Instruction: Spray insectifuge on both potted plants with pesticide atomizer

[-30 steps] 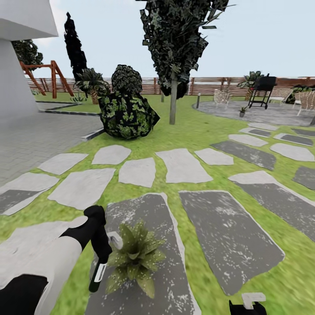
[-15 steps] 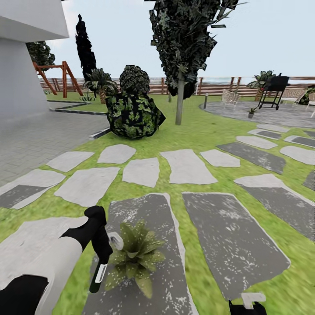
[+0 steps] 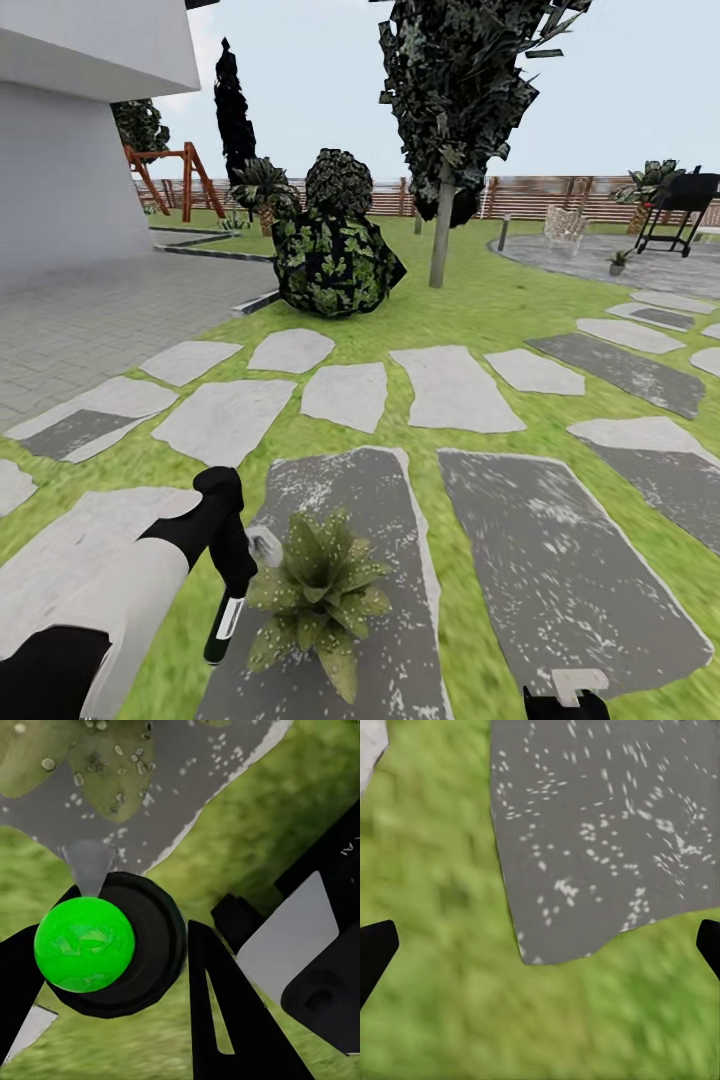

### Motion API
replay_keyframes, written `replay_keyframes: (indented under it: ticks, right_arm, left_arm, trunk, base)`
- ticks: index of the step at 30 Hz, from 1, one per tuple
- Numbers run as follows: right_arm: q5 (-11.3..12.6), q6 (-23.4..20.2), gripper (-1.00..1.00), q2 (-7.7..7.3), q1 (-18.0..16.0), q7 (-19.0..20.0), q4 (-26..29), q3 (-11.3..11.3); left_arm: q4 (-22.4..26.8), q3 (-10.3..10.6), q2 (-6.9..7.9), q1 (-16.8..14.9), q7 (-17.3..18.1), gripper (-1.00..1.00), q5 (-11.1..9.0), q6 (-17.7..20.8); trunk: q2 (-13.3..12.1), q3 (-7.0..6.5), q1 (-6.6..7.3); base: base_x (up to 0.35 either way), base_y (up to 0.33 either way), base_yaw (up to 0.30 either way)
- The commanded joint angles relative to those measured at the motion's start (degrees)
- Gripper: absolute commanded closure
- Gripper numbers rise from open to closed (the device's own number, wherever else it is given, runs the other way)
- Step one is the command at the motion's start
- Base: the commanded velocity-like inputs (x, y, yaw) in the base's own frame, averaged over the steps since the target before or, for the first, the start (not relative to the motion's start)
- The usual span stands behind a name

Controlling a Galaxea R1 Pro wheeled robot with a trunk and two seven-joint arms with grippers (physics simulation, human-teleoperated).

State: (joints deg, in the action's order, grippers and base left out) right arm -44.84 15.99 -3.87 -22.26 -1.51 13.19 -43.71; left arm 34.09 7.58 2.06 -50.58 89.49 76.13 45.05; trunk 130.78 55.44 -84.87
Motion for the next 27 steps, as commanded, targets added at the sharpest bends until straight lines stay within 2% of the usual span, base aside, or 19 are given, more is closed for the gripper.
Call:
replay_keyframes:
  ticks: [1,3,7,14,23,27]
  right_arm:
    - [-0.60,0.27,-1.00,0.00,-0.04,-0.16,-0.09,-0.42]
    - [-0.60,0.27,-1.00,0.00,-0.05,-0.16,-0.09,-0.42]
    - [-0.60,0.27,-1.00,0.00,-0.06,-0.16,-0.09,-0.42]
    - [-0.60,0.27,-1.00,0.00,-0.06,-0.16,-0.09,-0.42]
    - [-0.60,0.27,-1.00,0.00,-0.06,-0.16,-0.09,-0.42]
    - [-0.60,0.27,-1.00,0.00,-0.06,-0.16,-0.09,-0.42]
  left_arm:
    - [0.19,0.22,0.03,-0.28,0.51,1.00,0.58,0.67]
    - [0.25,0.18,-0.02,-0.34,0.51,1.00,0.83,0.66]
    - [0.35,0.16,-0.04,-0.27,0.51,1.00,2.55,0.65]
    - [0.29,0.02,-0.04,0.08,-0.42,1.00,2.63,0.65]
    - [0.30,0.10,-0.54,0.13,-0.54,1.00,2.70,0.67]
    - [0.35,0.15,-0.57,-0.14,-0.54,1.00,2.71,0.80]
  trunk:
    - [0.02,0.05,0.01]
    - [0.02,0.05,0.01]
    - [0.02,0.05,0.01]
    - [0.02,0.05,0.01]
    - [0.02,0.05,0.01]
    - [0.02,0.05,0.01]
  base:
    - [0.001,0.000,0.005]
    - [0.000,0.000,0.002]
    - [0.020,-0.055,0.049]
    - [0.079,-0.248,0.242]
    - [0.009,-0.271,0.017]
    - [0.185,-0.218,0.086]
